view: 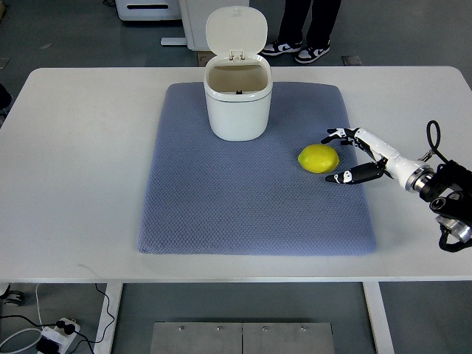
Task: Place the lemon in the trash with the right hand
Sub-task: 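Close the right hand's fingers around the yellow lemon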
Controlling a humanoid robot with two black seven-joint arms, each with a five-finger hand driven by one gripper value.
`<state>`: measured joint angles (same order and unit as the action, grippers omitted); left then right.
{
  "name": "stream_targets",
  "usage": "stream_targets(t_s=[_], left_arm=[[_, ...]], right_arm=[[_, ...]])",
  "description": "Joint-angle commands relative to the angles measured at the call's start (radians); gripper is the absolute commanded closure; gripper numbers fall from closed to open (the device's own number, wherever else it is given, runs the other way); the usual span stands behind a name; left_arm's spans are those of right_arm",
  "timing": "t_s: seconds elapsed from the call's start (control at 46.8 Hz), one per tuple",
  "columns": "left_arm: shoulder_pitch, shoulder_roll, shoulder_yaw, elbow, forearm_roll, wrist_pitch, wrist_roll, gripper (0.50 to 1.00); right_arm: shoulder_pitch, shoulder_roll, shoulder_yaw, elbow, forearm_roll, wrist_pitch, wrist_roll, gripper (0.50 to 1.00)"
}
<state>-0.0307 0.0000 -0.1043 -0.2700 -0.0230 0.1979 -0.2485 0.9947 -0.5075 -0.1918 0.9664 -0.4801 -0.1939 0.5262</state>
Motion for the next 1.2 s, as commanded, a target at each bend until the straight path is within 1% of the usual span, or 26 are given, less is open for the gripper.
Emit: stream_targets(t_s=[0.0,0.192,0.278,0.406,0.513,0.599,0.641,0.706,0.77,0.877,0.919,1.026,1.176], left_arm=[[0.000,0.000,0.000,0.000,0.000,0.000,0.000,0.500],[0.000,0.000,0.000,0.000,0.000,0.000,0.000,0.500],[0.000,0.000,-0.002,0.000,0.000,0.000,0.000,0.500],[0.000,0.000,0.000,0.000,0.000,0.000,0.000,0.500],[0.000,0.000,0.000,0.000,0.000,0.000,0.000,0.500],[0.000,0.000,0.000,0.000,0.000,0.000,0.000,0.500],[0.000,0.000,-0.002,0.000,0.000,0.000,0.000,0.500],[0.000,0.000,-0.002,0.000,0.000,0.000,0.000,0.500],[0.000,0.000,0.000,0.000,0.000,0.000,0.000,0.500],[0.000,0.000,0.000,0.000,0.000,0.000,0.000,0.500],[-0.002,0.000,0.000,0.000,0.000,0.000,0.000,0.500],[0.000,0.000,0.000,0.000,0.000,0.000,0.000,0.500],[0.000,0.000,0.000,0.000,0.000,0.000,0.000,0.500]], right_arm=[[-0.001,0.004,0.000,-0.001,-0.002,-0.001,0.000,0.592],[-0.002,0.004,-0.001,-0.002,-0.002,-0.001,0.000,0.649],[-0.002,0.004,-0.001,-0.002,-0.002,-0.001,0.000,0.661],[-0.002,0.004,-0.003,-0.002,-0.002,-0.001,0.000,0.666],[-0.002,0.004,-0.003,0.000,-0.002,-0.001,0.000,0.726],[-0.001,0.004,-0.003,0.002,-0.002,-0.001,0.001,0.749],[-0.001,0.004,-0.003,0.003,-0.003,-0.001,0.004,0.791],[-0.001,0.004,-0.003,0.003,-0.003,-0.001,0.017,0.831],[-0.001,0.004,-0.011,0.003,-0.003,-0.001,0.029,0.885],[0.010,0.004,-0.026,0.003,-0.003,-0.001,0.034,0.938],[0.010,0.004,-0.028,0.003,-0.003,-0.001,0.037,0.967],[0.012,0.003,-0.028,0.003,-0.003,0.001,0.038,0.990],[0.012,0.003,-0.028,0.003,-0.002,0.001,0.038,1.000]])
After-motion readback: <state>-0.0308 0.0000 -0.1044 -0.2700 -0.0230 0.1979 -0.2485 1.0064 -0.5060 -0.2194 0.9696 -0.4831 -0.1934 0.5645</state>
